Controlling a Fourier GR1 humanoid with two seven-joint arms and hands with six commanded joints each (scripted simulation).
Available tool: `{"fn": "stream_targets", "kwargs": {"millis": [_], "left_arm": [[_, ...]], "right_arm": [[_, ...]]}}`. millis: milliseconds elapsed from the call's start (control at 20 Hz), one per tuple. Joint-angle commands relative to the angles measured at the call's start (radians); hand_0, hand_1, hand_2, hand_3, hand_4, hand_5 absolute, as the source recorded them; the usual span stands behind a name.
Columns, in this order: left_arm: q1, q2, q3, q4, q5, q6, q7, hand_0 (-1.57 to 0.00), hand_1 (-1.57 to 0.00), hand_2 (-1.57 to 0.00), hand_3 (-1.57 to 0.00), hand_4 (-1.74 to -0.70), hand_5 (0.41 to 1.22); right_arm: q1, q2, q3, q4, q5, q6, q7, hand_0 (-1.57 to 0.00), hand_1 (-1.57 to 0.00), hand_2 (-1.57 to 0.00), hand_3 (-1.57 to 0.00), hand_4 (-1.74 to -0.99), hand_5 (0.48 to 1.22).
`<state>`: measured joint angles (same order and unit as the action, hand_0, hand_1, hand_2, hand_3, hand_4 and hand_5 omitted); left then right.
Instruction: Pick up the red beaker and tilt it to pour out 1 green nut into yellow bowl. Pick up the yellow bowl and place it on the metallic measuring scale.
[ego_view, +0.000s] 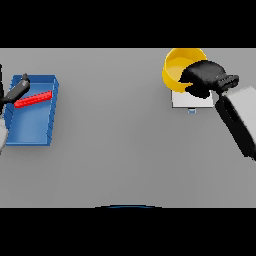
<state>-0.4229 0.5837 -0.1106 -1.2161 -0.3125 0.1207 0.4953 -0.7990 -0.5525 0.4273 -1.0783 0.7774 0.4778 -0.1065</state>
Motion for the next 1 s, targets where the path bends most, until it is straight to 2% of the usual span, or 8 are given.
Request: {"fn": "stream_targets", "kwargs": {"millis": [0,150,350,500,600,800,900,950], "left_arm": [[-0.002,-0.002,-0.005,0.0,-0.006,0.0,0.001,0.0,0.0,0.0,0.0,-0.73,0.696],[0.011,0.005,-0.002,-0.01,-0.006,0.001,-0.002,0.0,0.0,0.0,0.0,-0.73,0.685],[-0.002,0.001,0.001,0.003,-0.007,0.003,0.014,0.0,0.0,0.0,0.0,-0.72,0.682],[0.004,0.002,-0.003,0.003,-0.009,0.002,-0.002,0.0,0.0,0.0,0.0,-0.72,0.678],[-0.009,0.0,0.005,0.031,-0.007,0.005,-0.004,0.0,0.0,0.0,0.0,-0.73,0.675],[-0.008,-0.002,-0.004,0.008,-0.01,0.002,-0.001,0.0,0.0,0.0,0.0,-0.72,0.669],[-0.014,-0.008,-0.009,0.024,-0.014,0.002,-0.003,0.0,0.0,0.0,0.0,-0.72,0.667],[-0.014,-0.011,-0.012,0.029,-0.019,0.007,-0.006,0.0,0.0,0.0,0.0,-0.73,0.669]], "right_arm": [[0.01,-0.006,-0.01,0.02,-0.005,-0.015,-0.023,-1.57,-1.57,-1.51,-1.17,-1.741,1.221],[0.0,0.002,-0.016,0.136,0.033,-0.094,-0.032,-1.57,-1.57,-1.48,-1.23,-1.741,1.221],[-0.001,0.009,-0.028,0.24,0.041,-0.135,-0.071,-1.57,-1.57,-1.41,-1.35,-1.741,1.221],[-0.012,0.029,-0.033,0.31,0.05,-0.163,-0.08,-1.57,-1.57,-1.4,-1.35,-1.741,1.221],[-0.005,0.038,-0.04,0.316,0.039,-0.17,-0.096,-1.57,-1.57,-1.36,-1.34,-1.741,1.221],[-0.013,0.052,-0.045,0.351,0.036,-0.184,-0.122,-1.5,-1.57,-1.33,-1.46,-1.741,1.221],[-0.023,0.057,-0.047,0.369,0.038,-0.184,-0.122,-1.45,-1.5,-1.38,-1.39,-1.734,1.221],[-0.025,0.06,-0.05,0.373,0.036,-0.18,-0.118,-1.47,-1.48,-1.42,-1.24,-1.736,1.221]]}}
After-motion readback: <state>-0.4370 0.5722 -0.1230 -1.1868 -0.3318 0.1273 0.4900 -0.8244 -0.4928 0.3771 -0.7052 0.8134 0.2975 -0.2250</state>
